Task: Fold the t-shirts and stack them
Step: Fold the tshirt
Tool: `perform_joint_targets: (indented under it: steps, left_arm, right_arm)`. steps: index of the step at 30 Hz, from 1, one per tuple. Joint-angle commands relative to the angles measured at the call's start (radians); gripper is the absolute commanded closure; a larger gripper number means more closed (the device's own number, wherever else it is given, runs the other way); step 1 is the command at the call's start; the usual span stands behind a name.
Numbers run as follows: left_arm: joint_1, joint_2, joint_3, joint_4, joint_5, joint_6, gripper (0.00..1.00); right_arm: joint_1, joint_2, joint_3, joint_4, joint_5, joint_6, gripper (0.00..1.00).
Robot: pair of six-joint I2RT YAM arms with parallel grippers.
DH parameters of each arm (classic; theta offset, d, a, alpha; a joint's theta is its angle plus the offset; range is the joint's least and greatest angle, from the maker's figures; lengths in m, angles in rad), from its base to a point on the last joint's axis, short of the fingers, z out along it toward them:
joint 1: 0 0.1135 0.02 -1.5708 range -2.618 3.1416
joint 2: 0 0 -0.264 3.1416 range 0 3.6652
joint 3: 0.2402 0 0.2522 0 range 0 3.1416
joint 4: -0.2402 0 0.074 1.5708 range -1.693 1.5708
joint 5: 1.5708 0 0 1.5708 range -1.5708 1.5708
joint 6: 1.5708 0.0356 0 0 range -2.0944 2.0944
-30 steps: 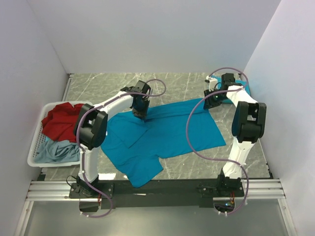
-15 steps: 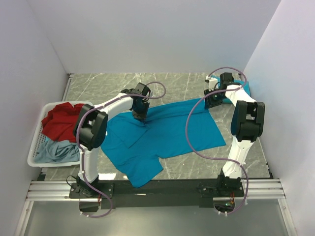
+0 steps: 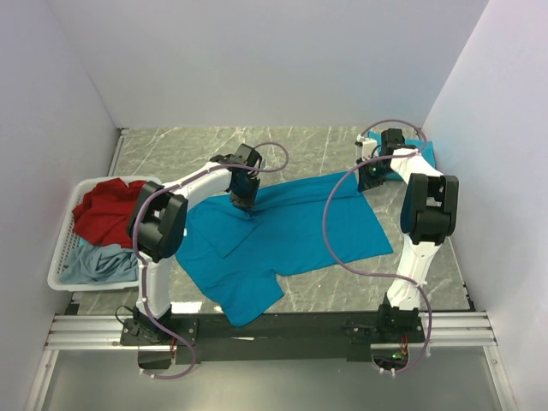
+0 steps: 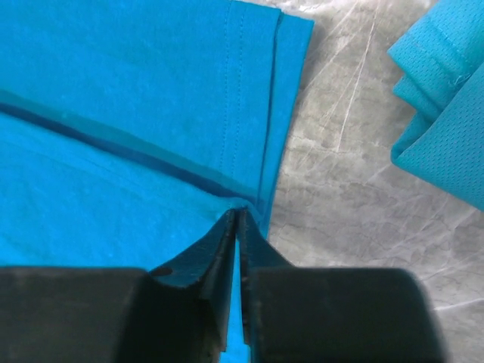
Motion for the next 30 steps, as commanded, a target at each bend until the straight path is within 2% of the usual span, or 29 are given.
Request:
perform_joint_targets:
  steps: [1, 4, 13, 24, 27, 30]
  left_arm:
    - [-0.006, -0.069, -0.003, 0.001, -0.003, 0.009, 0.74]
    - [-0.006, -0.085, -0.01, 0.001, -0.006, 0.011, 0.73]
    - [-0.006, -0.109, -0.052, 0.01, 0.005, 0.019, 0.72]
    - [-0.006, -0.095, -0.081, 0.024, 0.034, 0.029, 0.74]
    - [-0.006, -0.088, -0.084, 0.024, 0.048, 0.031, 0.73]
    - [-0.006, -0.077, -0.086, 0.023, 0.064, 0.034, 0.73]
  right_arm:
    - [0.006, -0.044, 0.013, 0.017, -0.016, -0.01, 0.94]
    - [0.004, -0.093, -0.01, 0.05, -0.014, -0.013, 1.0]
    - [-0.002, -0.185, -0.091, 0.074, -0.031, -0.03, 1.0]
    - [-0.014, -0.204, -0.174, 0.099, 0.006, -0.068, 1.0]
    - [-0.013, -0.184, -0.181, 0.087, 0.015, -0.084, 0.97]
    - [-0.014, -0.172, -0.191, 0.088, 0.039, -0.096, 0.88]
